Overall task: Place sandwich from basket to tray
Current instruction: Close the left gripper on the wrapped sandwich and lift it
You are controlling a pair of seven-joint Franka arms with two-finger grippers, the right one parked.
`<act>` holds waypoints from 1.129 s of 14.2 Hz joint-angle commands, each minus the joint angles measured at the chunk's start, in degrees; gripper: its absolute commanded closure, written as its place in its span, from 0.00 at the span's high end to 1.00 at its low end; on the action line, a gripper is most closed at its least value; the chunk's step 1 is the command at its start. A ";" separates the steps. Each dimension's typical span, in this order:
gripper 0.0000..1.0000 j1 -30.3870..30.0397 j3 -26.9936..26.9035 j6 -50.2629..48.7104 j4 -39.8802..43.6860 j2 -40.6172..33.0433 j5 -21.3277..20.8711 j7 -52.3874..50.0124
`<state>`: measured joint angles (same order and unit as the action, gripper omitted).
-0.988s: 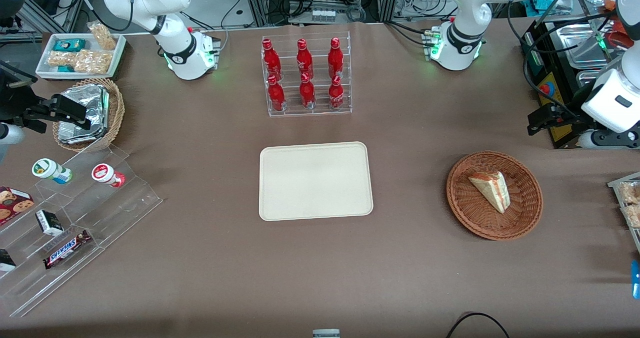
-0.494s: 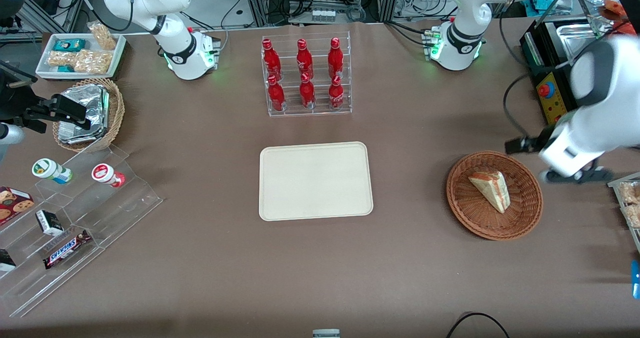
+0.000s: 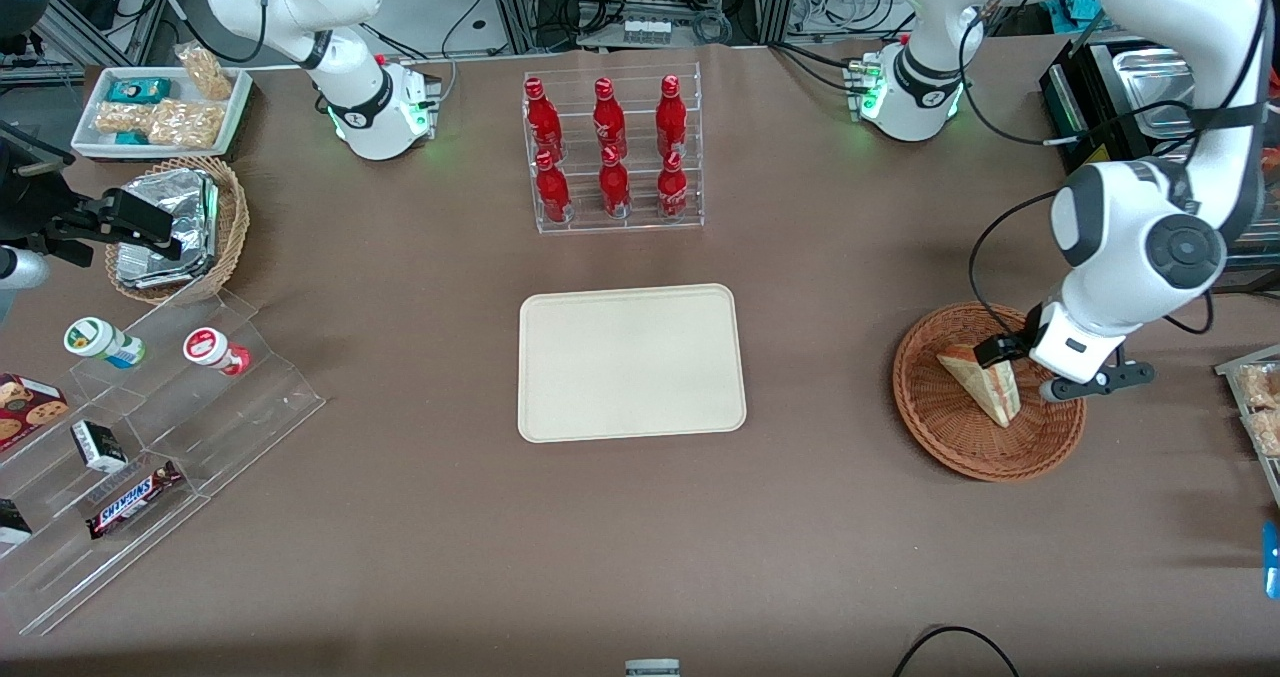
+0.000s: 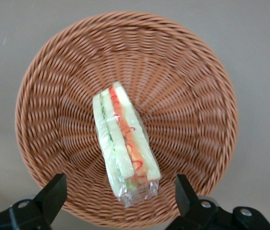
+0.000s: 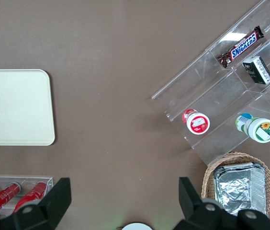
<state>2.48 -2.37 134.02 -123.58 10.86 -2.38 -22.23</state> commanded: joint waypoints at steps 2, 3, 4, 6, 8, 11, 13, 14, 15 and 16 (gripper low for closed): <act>1.00 0.24 0.00 1.86 -1.84 -0.50 -0.08 -19.82; 1.00 0.24 0.09 3.43 -1.92 0.46 -0.08 -21.08; 1.00 0.24 0.09 5.18 -1.92 1.69 -0.08 -21.44; 0.91 0.24 0.09 6.08 -1.57 4.16 -0.08 -21.80; 0.37 0.24 0.09 5.47 -1.92 4.17 -0.08 -23.72; 0.07 0.50 0.17 -1.61 2.27 3.20 -0.16 -24.44; 0.07 0.94 0.35 -14.86 11.22 3.37 -0.51 -23.30; 0.06 1.21 0.70 -21.10 15.70 3.55 -0.43 -21.47; 0.06 1.29 1.57 -24.65 18.18 3.55 -0.17 -17.97; 0.06 1.30 3.84 -26.60 19.33 3.55 -0.08 -11.06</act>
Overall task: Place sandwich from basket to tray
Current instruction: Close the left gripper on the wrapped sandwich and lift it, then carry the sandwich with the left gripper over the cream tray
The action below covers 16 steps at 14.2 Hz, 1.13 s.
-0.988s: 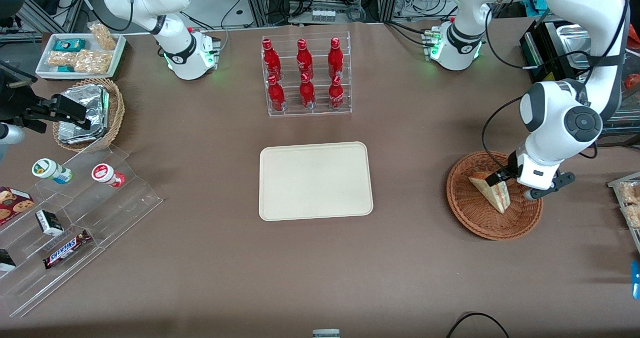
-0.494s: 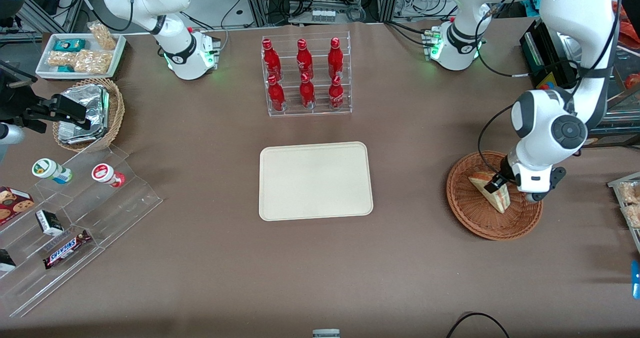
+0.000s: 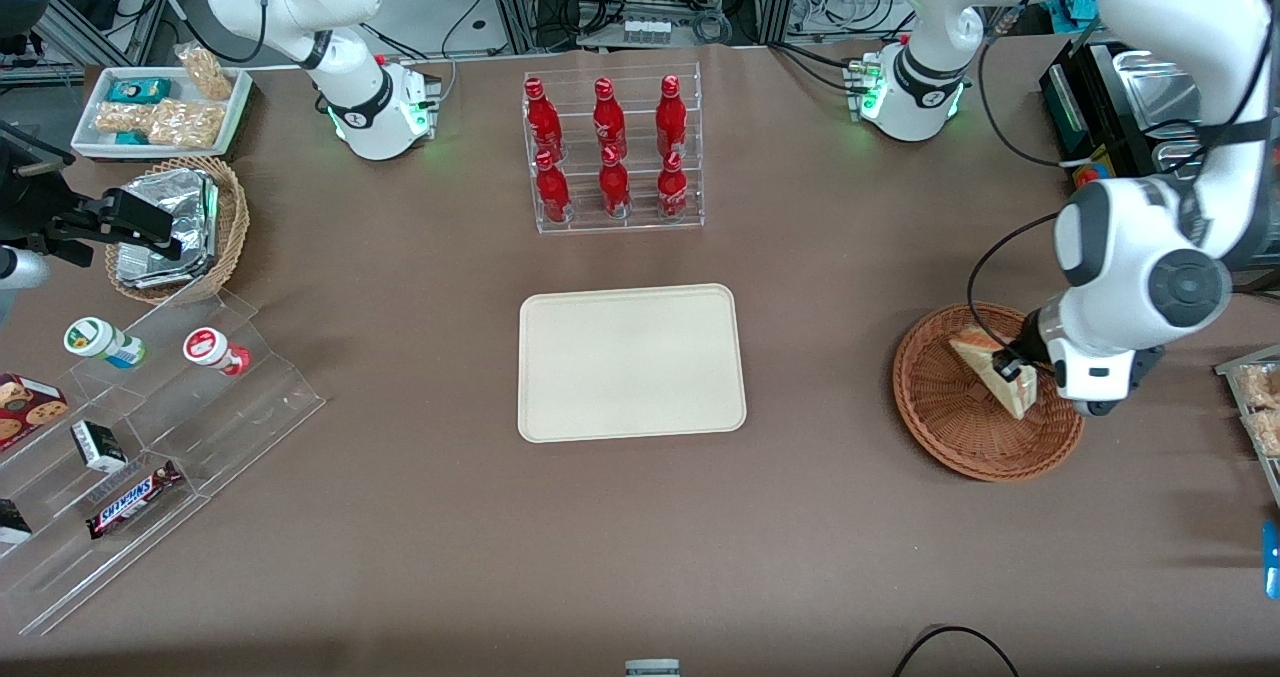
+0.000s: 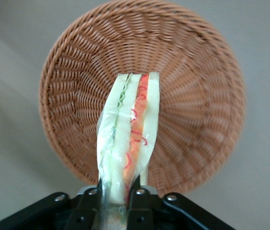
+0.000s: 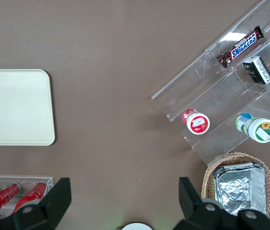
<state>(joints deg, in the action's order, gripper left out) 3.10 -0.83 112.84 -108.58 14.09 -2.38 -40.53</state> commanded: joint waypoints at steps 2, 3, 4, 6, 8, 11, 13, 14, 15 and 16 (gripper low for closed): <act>0.02 0.85 6.95 -5.70 4.34 0.67 0.01 22.28; 0.01 1.29 9.50 -5.44 4.26 1.02 0.01 22.69; 0.00 2.42 11.27 -5.01 4.52 1.89 0.18 21.56; 0.00 8.38 12.34 -3.78 7.49 5.22 -0.25 14.55; 0.00 13.92 12.34 -1.68 12.31 10.40 0.10 8.75; 0.00 21.92 12.43 -0.78 21.01 18.22 -0.08 -1.71; 0.00 26.67 12.43 0.87 26.64 23.15 -0.08 -7.69; 0.00 29.13 12.34 2.80 28.58 24.91 -0.43 -11.20; 0.00 30.55 12.26 3.95 30.08 26.58 -0.52 -13.93; 0.00 31.52 12.25 4.22 31.14 27.82 -0.52 -15.00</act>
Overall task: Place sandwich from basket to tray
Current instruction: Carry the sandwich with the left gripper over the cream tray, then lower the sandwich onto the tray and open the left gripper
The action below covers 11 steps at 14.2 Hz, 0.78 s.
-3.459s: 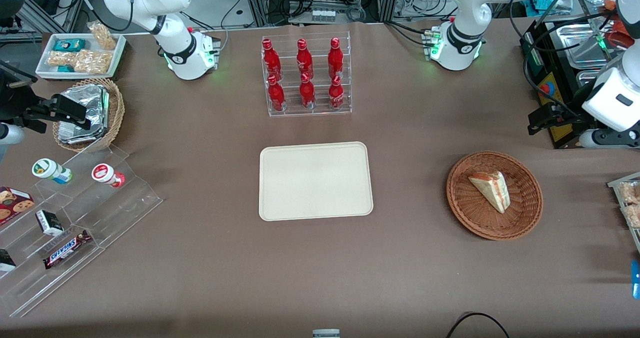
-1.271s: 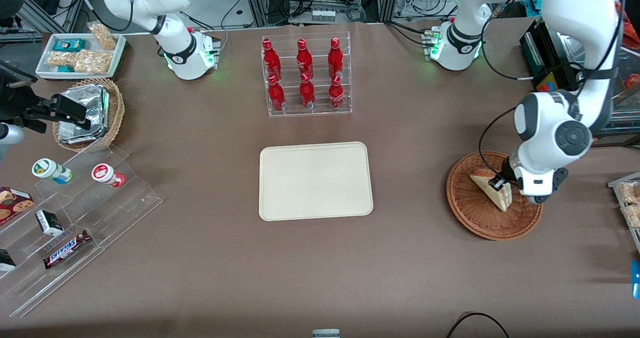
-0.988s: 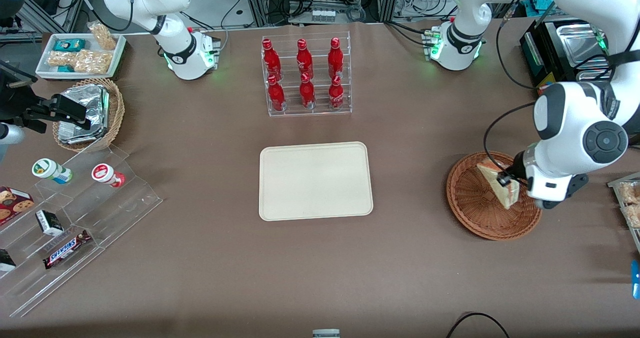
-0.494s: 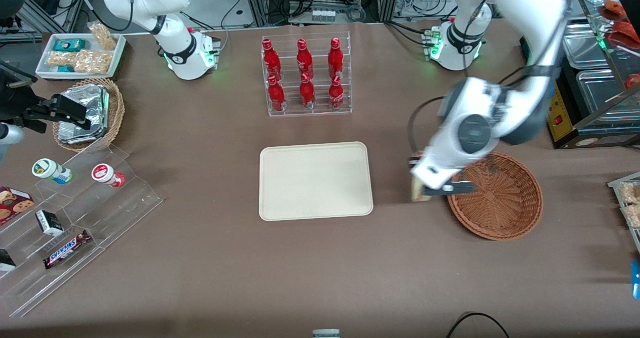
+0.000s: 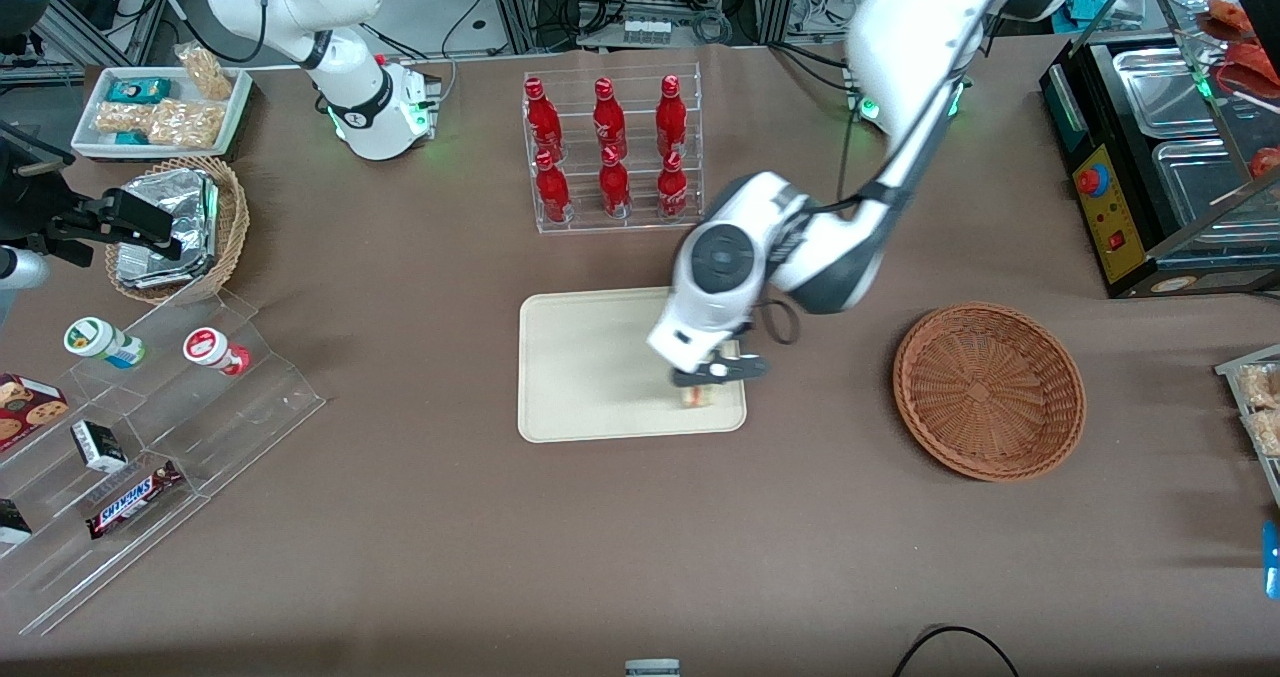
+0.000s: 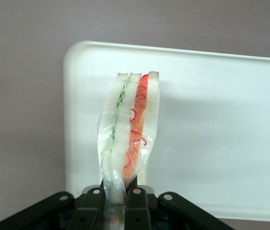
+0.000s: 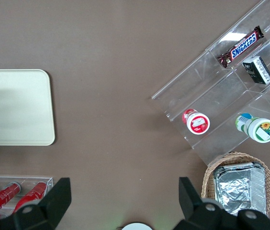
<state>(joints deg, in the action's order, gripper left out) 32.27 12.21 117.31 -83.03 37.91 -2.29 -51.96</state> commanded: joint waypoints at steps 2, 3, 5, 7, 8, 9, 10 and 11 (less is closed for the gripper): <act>0.00 4.72 -0.87 1.68 5.86 5.07 -0.70 -4.98; 0.00 5.78 -1.04 2.30 5.86 5.16 -1.22 -6.38; 0.00 6.40 -0.96 2.92 5.86 5.95 -5.34 -9.72; 0.00 7.36 -0.87 3.71 5.51 6.47 -6.67 -10.79; 0.00 7.63 -0.96 4.06 5.51 6.74 -6.76 -10.96; 0.00 7.63 -0.96 5.02 5.59 7.18 -6.76 -11.66; 0.02 7.63 -0.96 6.43 5.42 7.35 -6.76 -11.84; 0.04 7.63 -0.96 7.31 5.24 7.62 -6.68 -12.02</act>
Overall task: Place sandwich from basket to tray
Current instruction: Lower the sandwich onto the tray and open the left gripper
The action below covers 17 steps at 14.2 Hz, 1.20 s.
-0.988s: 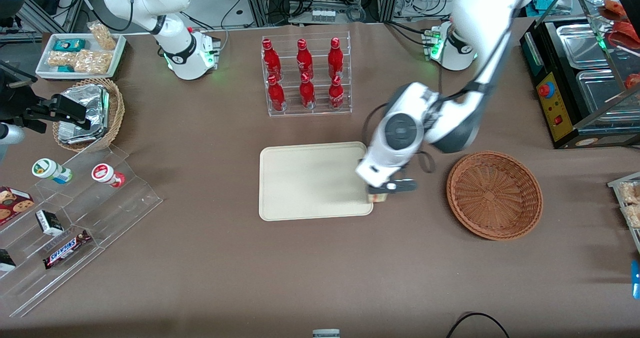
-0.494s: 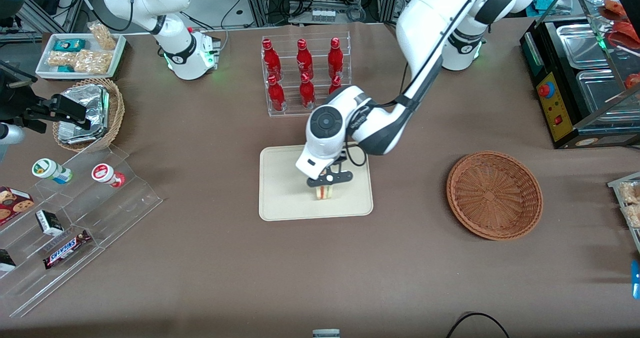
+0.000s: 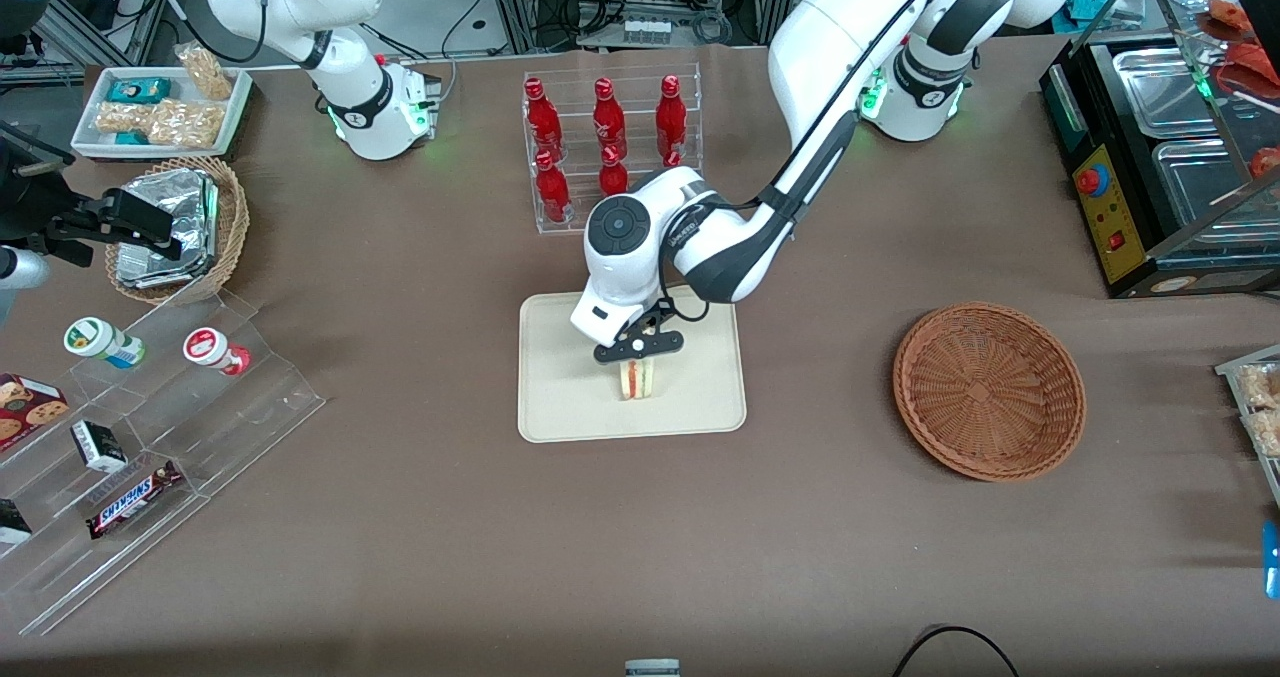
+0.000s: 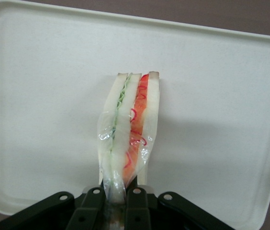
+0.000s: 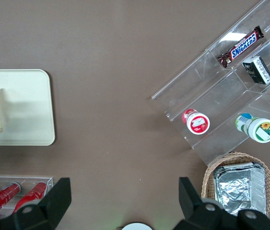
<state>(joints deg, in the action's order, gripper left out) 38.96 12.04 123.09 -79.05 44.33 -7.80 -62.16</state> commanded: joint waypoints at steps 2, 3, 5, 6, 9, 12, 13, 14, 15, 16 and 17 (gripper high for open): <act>0.10 1.03 -0.70 2.06 1.27 1.72 -1.25 -2.79; 0.25 1.03 -0.79 2.24 1.27 1.64 -1.25 -2.71; 1.00 0.86 -0.79 2.15 1.27 1.20 -1.08 -2.70; 1.00 0.77 -0.79 2.15 1.36 0.76 -1.07 -2.62; 1.00 0.68 -0.88 -0.56 1.10 -3.09 -1.43 -2.36; 1.00 -2.30 -0.88 -9.60 -0.83 -9.94 -1.69 4.01; 1.00 -4.48 -0.88 -12.58 -3.28 -13.01 -0.56 6.15; 1.00 -7.72 -0.79 -14.35 -6.43 -16.00 0.84 6.26; 1.00 -10.37 -0.79 -14.72 -9.51 -18.29 1.82 7.13; 1.00 -11.79 -0.88 -14.81 -12.24 -20.49 1.83 9.05; 1.00 -14.85 -0.88 -14.99 -15.14 -22.77 1.91 13.42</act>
<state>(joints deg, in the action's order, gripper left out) 28.52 10.85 107.38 -85.21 27.74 -7.33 -53.91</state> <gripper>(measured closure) 0.000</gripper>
